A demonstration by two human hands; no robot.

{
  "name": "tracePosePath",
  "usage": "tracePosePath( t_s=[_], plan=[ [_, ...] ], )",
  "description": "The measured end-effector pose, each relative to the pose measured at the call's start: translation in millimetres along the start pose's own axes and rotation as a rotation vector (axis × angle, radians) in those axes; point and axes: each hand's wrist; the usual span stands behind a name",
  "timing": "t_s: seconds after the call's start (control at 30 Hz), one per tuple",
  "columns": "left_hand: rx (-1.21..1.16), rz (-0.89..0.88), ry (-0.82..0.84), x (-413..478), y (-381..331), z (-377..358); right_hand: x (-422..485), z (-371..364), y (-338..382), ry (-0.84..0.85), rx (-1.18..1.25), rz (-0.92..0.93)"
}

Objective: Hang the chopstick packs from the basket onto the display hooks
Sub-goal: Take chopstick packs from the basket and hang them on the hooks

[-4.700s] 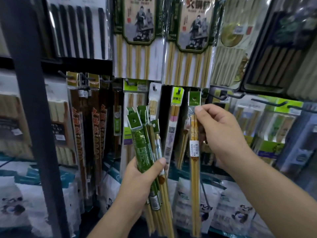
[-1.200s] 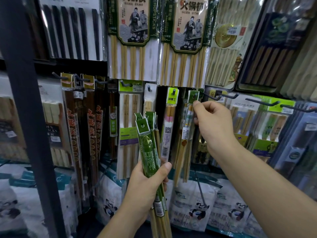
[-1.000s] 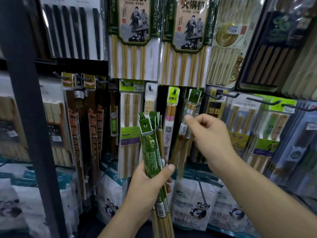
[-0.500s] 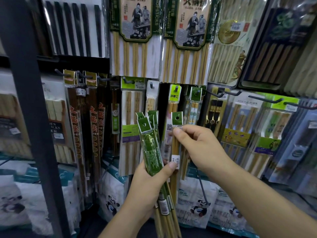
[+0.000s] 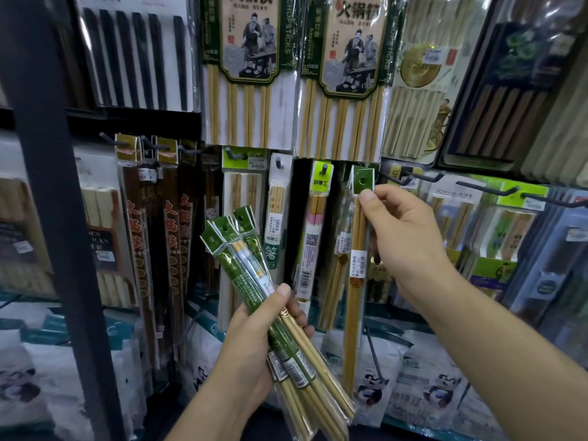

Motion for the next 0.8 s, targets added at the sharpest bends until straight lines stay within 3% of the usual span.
tracePosePath(
  t_s=[0.47, 0.8],
  plan=[
    [0.027, -0.039, 0.015, -1, -2, 1, -9, 3, -13, -0.056, -0.209, 0.141],
    [0.339, -0.033, 0.065, -2, 12, -1, 10, -3, 5, -0.086, -0.065, -0.022]
  ],
)
Point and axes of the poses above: each hand's wrist, its own x-axis towards the middle knuckle, its own z-axis out of the back of the hand, y = z × x, and after that the axes turned 9 degrees about -x, right-handed
